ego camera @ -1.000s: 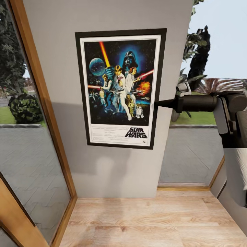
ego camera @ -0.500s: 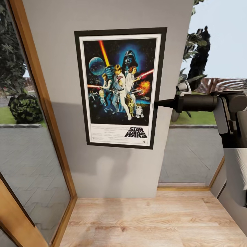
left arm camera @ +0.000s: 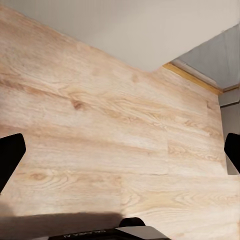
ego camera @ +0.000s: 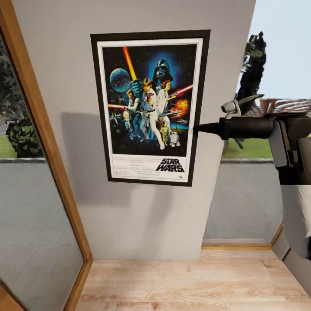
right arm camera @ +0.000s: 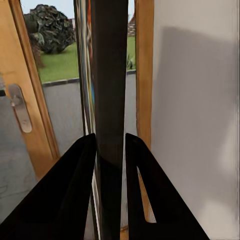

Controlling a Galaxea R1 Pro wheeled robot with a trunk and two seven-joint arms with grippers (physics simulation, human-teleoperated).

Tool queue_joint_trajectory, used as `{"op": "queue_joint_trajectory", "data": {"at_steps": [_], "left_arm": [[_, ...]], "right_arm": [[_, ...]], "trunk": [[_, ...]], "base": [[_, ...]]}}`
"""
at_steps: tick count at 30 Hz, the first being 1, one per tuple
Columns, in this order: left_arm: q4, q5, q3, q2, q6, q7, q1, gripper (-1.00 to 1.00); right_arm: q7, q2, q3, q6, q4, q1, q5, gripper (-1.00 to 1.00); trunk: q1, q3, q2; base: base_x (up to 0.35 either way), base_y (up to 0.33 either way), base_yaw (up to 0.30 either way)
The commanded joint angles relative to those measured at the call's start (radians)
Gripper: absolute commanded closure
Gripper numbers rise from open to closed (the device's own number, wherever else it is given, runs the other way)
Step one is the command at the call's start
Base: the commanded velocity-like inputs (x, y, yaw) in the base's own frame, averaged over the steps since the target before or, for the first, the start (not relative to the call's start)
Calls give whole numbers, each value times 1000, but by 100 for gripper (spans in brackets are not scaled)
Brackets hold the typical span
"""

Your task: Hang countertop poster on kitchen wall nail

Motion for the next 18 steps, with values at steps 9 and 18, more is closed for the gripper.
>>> {"op": "queue_joint_trajectory", "data": {"at_steps": [9,18], "left_arm": [[-2,8,-8,1,-5,0,-1,-100],[-2,8,-8,1,-5,0,-1,-100]], "right_arm": [[1,6,1,6,1,-9,-4,100],[1,7,1,6,1,-11,-4,100]], "trunk": [[1,-2,-2],[1,-2,-2]], "base": [[337,0,0],[337,0,0]]}}
